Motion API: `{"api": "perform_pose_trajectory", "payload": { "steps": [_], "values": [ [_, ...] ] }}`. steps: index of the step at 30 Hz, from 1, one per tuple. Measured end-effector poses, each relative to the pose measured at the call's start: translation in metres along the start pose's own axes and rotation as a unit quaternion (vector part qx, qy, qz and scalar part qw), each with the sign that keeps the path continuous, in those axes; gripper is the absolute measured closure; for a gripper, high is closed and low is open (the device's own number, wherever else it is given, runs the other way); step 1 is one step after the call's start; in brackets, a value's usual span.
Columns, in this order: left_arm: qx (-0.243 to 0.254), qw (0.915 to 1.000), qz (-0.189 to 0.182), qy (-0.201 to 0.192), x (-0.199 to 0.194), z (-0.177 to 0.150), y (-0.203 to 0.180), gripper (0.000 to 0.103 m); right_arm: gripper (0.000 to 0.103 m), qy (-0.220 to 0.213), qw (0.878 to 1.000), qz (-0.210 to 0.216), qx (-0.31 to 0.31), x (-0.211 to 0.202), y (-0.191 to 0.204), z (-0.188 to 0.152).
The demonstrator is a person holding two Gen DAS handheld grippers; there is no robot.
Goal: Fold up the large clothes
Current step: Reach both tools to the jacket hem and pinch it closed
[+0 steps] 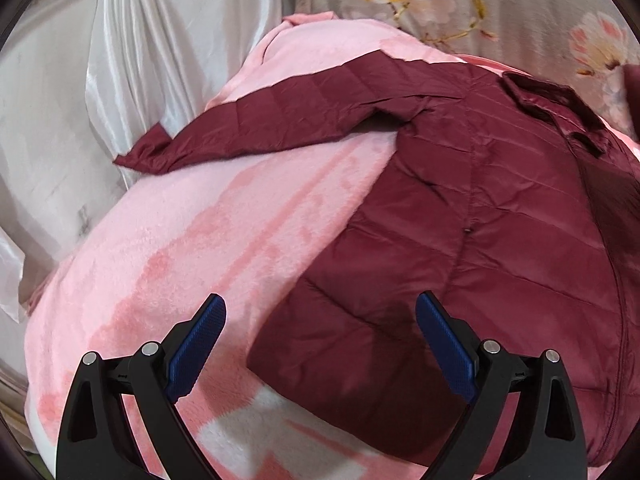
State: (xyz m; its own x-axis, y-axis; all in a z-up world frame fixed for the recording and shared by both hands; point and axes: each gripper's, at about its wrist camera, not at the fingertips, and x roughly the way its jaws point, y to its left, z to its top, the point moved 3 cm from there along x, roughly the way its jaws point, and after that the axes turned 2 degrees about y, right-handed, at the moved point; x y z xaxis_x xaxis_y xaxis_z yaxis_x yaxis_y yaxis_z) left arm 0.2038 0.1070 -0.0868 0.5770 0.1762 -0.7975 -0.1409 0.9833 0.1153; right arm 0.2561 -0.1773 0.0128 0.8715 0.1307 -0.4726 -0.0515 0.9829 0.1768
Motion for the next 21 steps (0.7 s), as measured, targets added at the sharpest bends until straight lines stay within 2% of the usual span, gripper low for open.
{"api": "perform_pose_trajectory", "payload": {
  "steps": [1, 2, 4, 7, 11, 14, 17, 19, 21],
  "values": [
    [-0.003, 1.0, -0.001, 0.003, 0.003, 0.001, 0.003, 0.009, 0.075, 0.014, 1.0, 0.009, -0.013, 0.011, 0.012, -0.007],
    [-0.006, 1.0, -0.004, 0.006, 0.005, 0.002, 0.006, 0.009, 0.069, 0.017, 1.0, 0.013, -0.023, 0.016, 0.021, -0.012],
    [-0.012, 0.9998, -0.015, 0.011, 0.007, 0.005, 0.01, 0.009, 0.051, 0.002, 0.999, 0.027, -0.03, 0.006, 0.029, -0.016],
    [-0.027, 0.9987, -0.043, 0.007, 0.005, 0.016, 0.014, 0.009, 0.04, -0.036, 0.999, 0.022, -0.002, -0.026, 0.011, -0.011],
    [-0.05, 0.9931, -0.106, 0.0, -0.001, 0.038, 0.003, 0.009, 0.037, -0.052, 0.996, -0.02, 0.071, -0.053, -0.043, -0.013],
    [-0.062, 0.9812, -0.182, 0.013, -0.003, 0.057, -0.021, 0.009, 0.037, -0.039, 0.99, -0.07, 0.118, -0.057, -0.089, -0.026],
    [-0.071, 0.9646, -0.251, 0.037, -0.001, 0.073, -0.055, 0.009, 0.037, -0.026, 0.976, -0.113, 0.186, -0.064, -0.147, -0.044],
    [-0.071, 0.9574, -0.275, 0.05, 0.003, 0.08, -0.08, 0.009, 0.036, -0.02, 0.968, -0.117, 0.219, -0.064, -0.175, -0.053],
    [-0.065, 0.9536, -0.285, 0.071, 0.014, 0.086, -0.104, 0.009, 0.036, -0.012, 0.961, -0.103, 0.255, -0.059, -0.198, -0.059]
  ]
}}
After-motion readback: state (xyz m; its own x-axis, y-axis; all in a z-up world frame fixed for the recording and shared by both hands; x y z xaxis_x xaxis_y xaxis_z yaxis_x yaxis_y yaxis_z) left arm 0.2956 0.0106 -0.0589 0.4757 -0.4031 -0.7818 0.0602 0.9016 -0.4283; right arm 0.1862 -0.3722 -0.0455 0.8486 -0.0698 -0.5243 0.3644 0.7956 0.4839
